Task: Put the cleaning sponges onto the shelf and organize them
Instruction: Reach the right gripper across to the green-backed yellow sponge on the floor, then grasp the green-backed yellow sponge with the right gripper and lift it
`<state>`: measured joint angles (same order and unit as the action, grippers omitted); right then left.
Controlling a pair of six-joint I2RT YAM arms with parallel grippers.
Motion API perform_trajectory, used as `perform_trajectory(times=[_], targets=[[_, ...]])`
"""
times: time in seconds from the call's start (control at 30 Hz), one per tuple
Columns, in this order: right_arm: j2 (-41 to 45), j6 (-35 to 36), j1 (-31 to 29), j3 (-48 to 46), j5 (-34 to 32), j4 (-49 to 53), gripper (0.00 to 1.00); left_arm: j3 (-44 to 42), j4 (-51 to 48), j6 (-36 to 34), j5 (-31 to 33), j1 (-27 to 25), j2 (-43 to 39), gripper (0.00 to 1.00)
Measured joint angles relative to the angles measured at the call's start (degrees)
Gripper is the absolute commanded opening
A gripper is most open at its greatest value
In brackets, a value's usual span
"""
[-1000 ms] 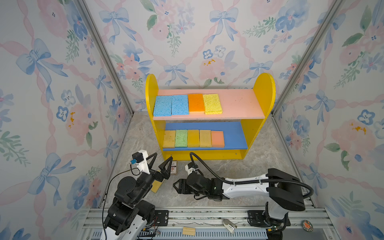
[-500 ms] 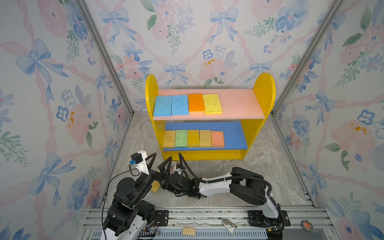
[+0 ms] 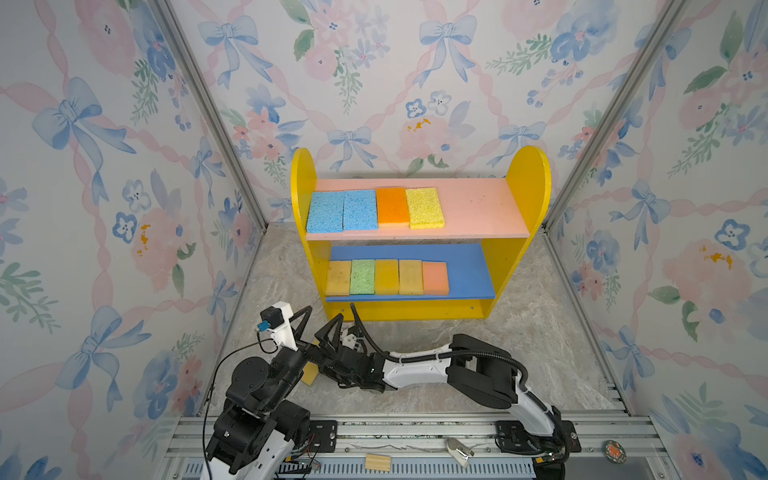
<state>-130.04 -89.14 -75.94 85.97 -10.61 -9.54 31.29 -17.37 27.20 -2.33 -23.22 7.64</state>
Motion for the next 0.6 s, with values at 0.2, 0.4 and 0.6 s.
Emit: perform_trajectory(times=[0.2,0.4,0.6], targets=[[-0.7,0.4,0.2,0.9,-0.1,0.6,0.06,0.0,0.0,0.0,0.0,0.0,0.0,0.98],[1.2,4.3,0.4,-2.0,-0.1,-0.3,0.05,0.0,0.0,0.0,0.2,0.0,-0.1,0.98],[12.8,10.3,0.6,-13.0,0.3,3.4,0.04,0.0,0.0,0.0,0.4,0.0,-0.1,0.98]])
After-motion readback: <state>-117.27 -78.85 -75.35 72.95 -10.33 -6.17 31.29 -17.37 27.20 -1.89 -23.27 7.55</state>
